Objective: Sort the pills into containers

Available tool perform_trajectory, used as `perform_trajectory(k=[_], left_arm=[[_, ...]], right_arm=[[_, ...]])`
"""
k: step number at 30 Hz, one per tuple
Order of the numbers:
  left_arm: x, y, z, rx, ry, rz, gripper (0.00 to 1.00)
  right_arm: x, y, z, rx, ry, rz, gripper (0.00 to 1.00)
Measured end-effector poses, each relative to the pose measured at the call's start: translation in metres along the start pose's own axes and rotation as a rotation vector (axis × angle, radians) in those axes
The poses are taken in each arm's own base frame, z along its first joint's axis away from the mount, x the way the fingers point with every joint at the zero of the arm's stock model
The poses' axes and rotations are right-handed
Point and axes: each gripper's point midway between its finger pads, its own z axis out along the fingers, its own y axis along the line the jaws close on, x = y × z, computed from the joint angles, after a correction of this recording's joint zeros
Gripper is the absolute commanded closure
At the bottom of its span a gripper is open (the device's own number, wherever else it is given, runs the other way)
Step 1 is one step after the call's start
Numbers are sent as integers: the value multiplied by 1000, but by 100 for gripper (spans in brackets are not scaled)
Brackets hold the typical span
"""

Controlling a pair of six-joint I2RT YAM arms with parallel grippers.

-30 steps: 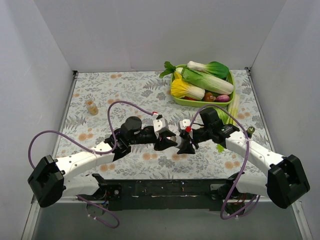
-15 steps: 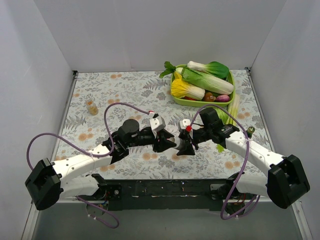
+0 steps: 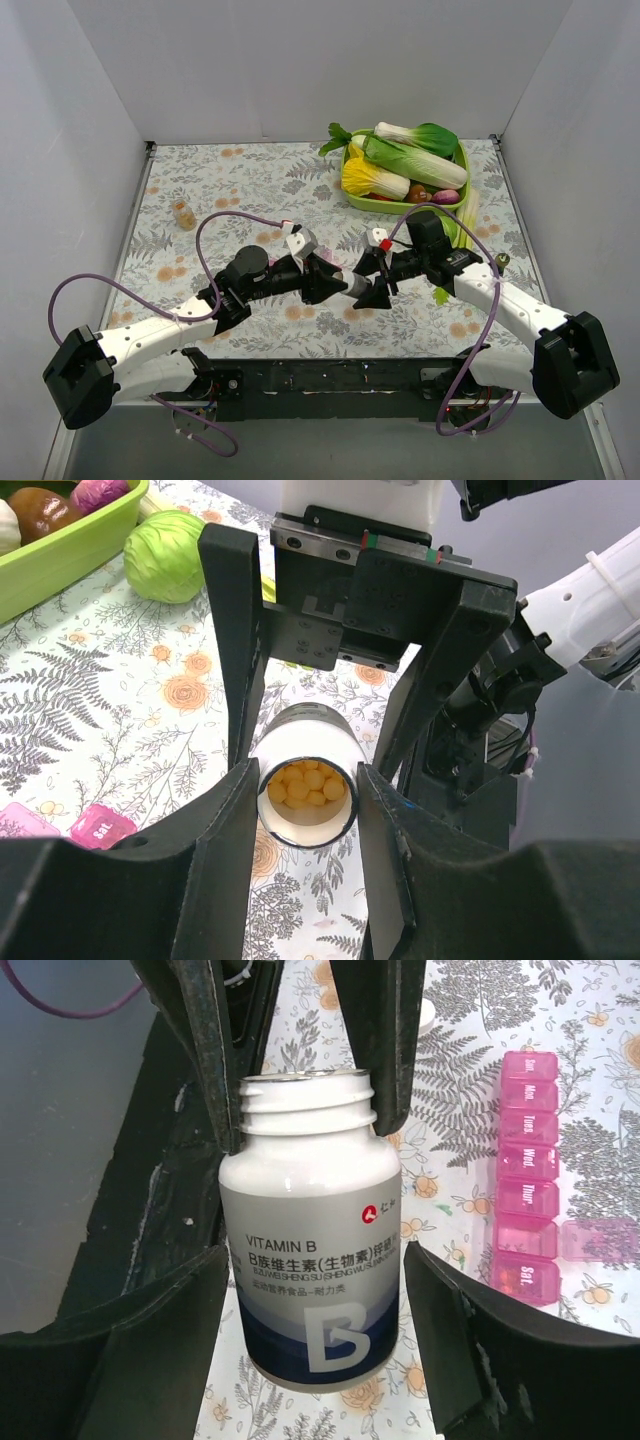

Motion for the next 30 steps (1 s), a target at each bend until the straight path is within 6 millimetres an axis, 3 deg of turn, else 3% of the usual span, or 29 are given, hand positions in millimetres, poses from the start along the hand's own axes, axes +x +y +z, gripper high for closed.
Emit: perform_trajectory(k=[11,14,15,16,19,21,22,23,25,30], left_arm=[[-9,1,2,-12,-40,-19,100],[-11,0,3,-9,-45,-23,100],[-11,0,3,-5,-48,-24,100],[-12,-1,3,-5,-50,-25,100],[-13,-1,3,-4,-54,-31,100],[-13,-1,3,-8,-56,-37,72],[-14,0,3,-12,-57,-44,30],[-14,0,3,-16,-60,-49,18],[-18,1,1,-31,-74,-65,2],[-48,-2,-18,-73,-156,-64,2]], right_arm=[[-9,5,2,-30,-53,57,38],[-10,5,2,-33,-59,62,55],[-11,5,2,-38,-62,63,70],[-11,5,2,-39,-64,63,77],[-12,5,2,-41,-68,68,87],[-12,5,2,-42,-69,69,89],[-12,5,1,-43,-70,70,90],[-13,5,1,-43,-72,70,90],[-13,3,-2,-35,-76,72,92],[-14,-21,-24,78,-77,76,93]])
